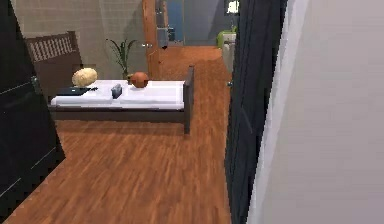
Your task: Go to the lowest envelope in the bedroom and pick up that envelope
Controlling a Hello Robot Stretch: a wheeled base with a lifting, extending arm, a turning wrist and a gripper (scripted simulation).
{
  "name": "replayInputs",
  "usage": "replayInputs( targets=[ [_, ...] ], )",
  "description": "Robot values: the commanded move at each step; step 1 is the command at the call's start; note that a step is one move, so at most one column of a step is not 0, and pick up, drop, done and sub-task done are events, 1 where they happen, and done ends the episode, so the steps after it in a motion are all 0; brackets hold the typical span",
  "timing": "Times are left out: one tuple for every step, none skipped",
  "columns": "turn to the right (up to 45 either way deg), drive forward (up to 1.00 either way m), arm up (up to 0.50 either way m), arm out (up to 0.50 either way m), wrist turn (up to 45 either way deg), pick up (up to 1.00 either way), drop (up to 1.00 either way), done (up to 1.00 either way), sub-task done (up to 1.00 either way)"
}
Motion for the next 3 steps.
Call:
replayInputs(
  targets=[
    [0.0,1.00,0.00,0.00,0.0,0.00,0.00,0.00,0.00],
    [3.0,0.00,0.00,0.00,0.0,0.00,0.00,0.00,0.00],
    [0.0,0.95,0.00,0.00,0.0,0.00,0.00,0.00,0.00]
  ],
)
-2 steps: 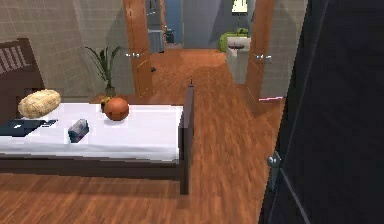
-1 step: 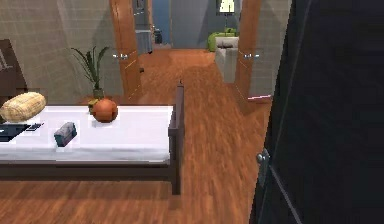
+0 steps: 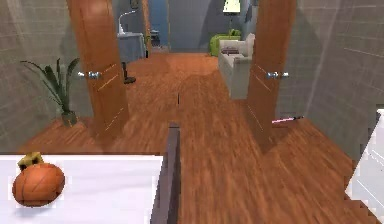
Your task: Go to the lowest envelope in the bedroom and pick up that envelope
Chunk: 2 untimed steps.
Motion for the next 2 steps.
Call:
replayInputs(
  targets=[
    [45.0,0.00,0.00,0.00,0.0,0.00,0.00,0.00,0.00],
    [18.0,0.00,0.00,0.00,0.0,0.00,0.00,0.00,0.00]
  ],
)
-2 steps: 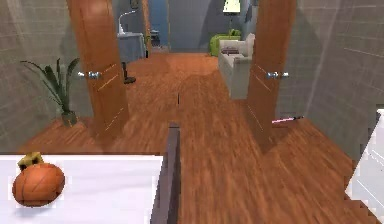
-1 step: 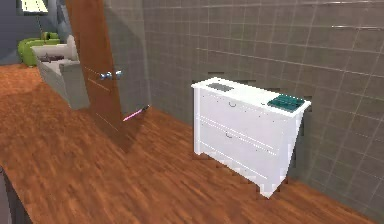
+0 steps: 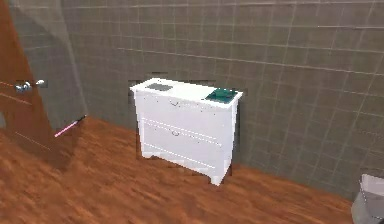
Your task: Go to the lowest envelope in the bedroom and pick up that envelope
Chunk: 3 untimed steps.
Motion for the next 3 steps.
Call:
replayInputs(
  targets=[
    [0.0,1.00,0.00,0.00,0.0,0.00,0.00,0.00,0.00],
    [33.0,0.00,0.00,0.00,0.0,0.00,0.00,0.00,0.00],
    [0.0,0.05,0.00,0.00,0.0,0.00,0.00,0.00,0.00]
  ],
)
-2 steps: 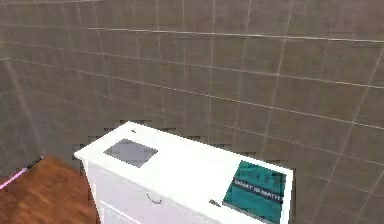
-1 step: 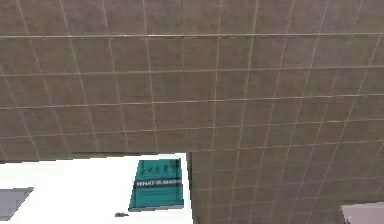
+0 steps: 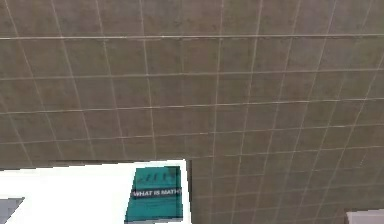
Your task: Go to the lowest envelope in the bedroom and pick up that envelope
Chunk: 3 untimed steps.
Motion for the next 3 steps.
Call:
replayInputs(
  targets=[
    [45.0,0.00,0.00,0.00,0.0,0.00,0.00,0.00,0.00],
    [45.0,0.00,0.00,0.00,0.0,0.00,0.00,0.00,0.00],
    [45.0,0.00,0.00,0.00,0.0,0.00,0.00,0.00,0.00]
  ],
)
